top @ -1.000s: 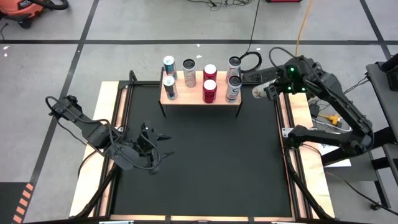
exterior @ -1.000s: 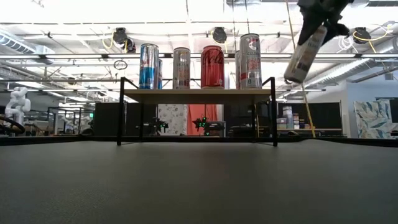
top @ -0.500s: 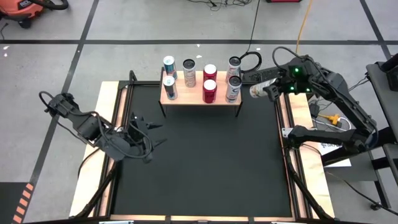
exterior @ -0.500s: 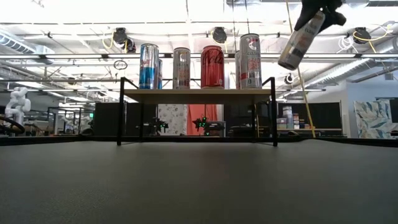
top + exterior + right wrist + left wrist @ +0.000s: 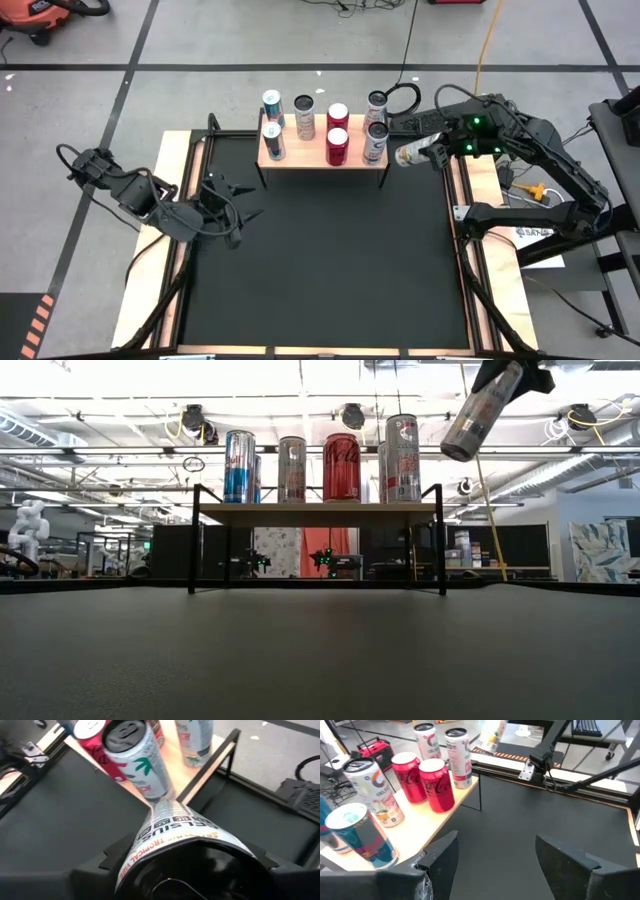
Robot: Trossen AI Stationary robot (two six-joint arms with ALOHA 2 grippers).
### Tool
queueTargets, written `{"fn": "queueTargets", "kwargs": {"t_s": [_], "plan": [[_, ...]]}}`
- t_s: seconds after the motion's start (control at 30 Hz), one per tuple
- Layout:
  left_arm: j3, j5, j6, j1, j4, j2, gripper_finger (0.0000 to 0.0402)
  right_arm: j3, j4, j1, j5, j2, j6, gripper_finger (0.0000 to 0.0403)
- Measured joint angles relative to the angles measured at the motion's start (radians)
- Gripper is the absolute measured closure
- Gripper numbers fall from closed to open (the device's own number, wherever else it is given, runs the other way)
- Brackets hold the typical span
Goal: Place canned beverage on shelf
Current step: Put the white orange soda can on the shelf aligned with the other white orange soda can
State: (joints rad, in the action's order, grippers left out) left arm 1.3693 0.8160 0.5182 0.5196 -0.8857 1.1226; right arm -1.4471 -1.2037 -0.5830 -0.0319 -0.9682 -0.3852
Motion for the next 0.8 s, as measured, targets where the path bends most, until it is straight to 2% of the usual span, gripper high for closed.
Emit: {"fn": "queueTargets", "kwargs": {"t_s": [0.4,0.8], "plan": [[0.000,0.000,0.019,-0.059,-0.066,-0.026,0.0139,0.000,0.040,0.170,-0.022,-0.060,-0.068,0.0176],[0.000,0.000,0.027,-0.063,-0.102,-0.026,0.0139,0.000,0.213,0.282,-0.052,-0.184,-0.070,0.0176]]}}
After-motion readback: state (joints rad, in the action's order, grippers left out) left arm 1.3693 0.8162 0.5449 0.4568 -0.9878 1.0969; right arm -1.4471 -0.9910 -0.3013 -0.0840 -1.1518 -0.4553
